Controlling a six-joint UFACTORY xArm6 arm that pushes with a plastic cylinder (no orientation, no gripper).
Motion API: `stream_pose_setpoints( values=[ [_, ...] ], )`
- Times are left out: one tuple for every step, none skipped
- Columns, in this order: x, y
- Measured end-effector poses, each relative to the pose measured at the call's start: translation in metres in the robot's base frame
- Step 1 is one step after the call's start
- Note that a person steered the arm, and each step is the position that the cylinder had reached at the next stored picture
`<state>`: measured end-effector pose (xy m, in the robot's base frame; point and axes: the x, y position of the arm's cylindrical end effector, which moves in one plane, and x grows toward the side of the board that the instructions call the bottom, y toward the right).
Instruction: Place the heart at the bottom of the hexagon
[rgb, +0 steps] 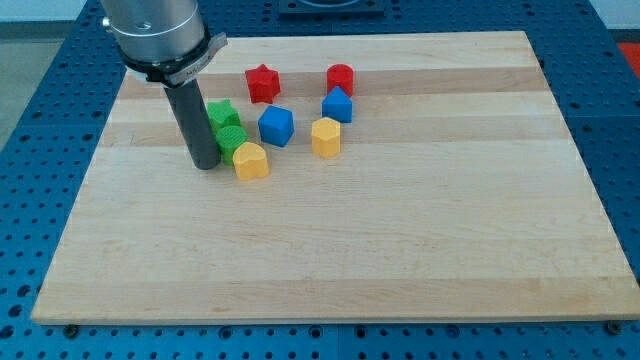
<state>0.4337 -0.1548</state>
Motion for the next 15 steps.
stream_pose_setpoints(
  values=[
    [0.0,0.001],
    [0.0,0.002],
    [0.002,0.002],
    [0.003,0.002],
    [0.003,0.002],
    [0.03,0.053],
    [0.051,0.089],
    [0.049,0.127],
    [0.047,0.169],
    [0.012,0.172],
    [0.004,0.172],
    [0.045,0.19],
    [0.092,0.167],
    [0.093,0.093],
    [0.093,0.068]
  ],
)
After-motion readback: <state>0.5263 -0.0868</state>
